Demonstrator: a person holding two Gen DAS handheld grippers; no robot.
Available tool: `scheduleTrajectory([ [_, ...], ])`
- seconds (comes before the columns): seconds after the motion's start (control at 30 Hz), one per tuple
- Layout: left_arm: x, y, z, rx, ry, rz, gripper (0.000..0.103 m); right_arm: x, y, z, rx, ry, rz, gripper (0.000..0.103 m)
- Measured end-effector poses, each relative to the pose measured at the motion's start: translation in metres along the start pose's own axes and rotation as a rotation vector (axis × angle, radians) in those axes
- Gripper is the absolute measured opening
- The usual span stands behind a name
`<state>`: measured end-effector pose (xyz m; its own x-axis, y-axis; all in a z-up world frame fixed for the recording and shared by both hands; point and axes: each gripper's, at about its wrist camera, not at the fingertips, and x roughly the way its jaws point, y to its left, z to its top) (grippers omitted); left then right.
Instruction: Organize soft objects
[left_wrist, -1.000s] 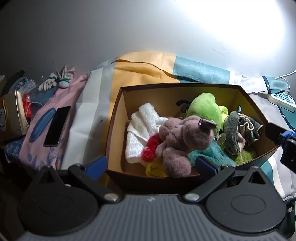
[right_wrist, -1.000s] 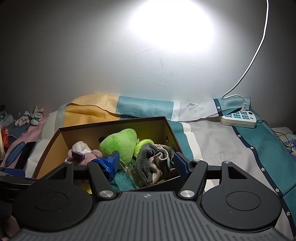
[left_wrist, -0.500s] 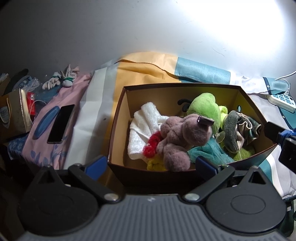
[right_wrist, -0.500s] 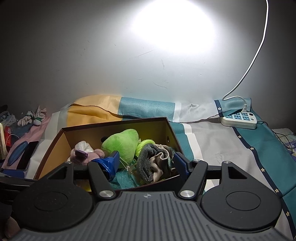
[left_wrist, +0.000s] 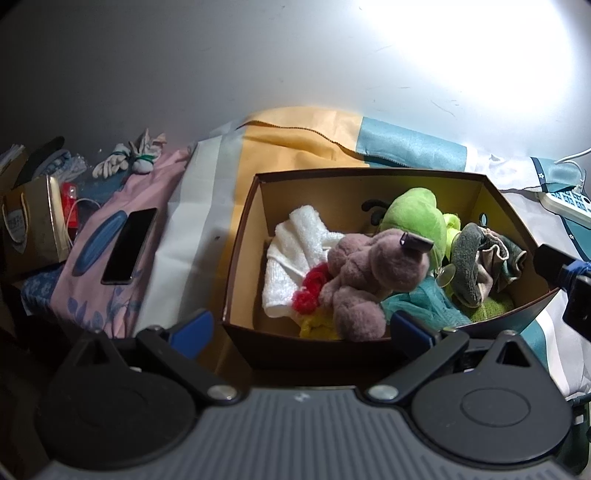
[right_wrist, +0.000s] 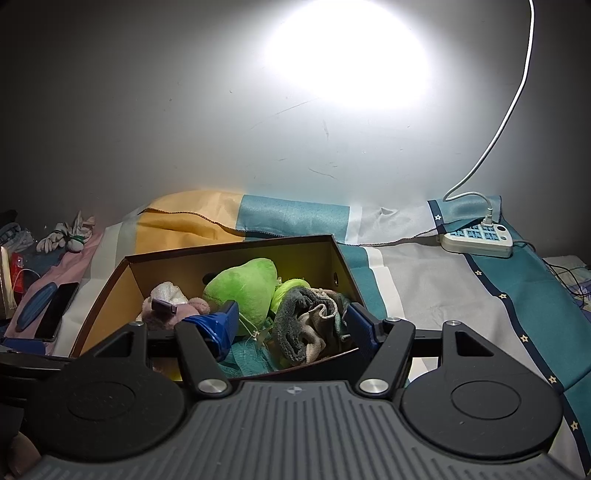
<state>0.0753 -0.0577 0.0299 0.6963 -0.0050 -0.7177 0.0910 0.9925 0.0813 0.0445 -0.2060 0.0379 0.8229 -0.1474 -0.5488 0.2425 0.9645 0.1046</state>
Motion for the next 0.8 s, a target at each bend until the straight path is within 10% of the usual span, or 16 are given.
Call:
scheduleTrajectory([
  [0.8,-0.002,-0.006,-0.001,0.028,-0.009,-0.026,0.102,-0.008,-0.007,0.0,0.012,-0.018,-0.046,0.05],
])
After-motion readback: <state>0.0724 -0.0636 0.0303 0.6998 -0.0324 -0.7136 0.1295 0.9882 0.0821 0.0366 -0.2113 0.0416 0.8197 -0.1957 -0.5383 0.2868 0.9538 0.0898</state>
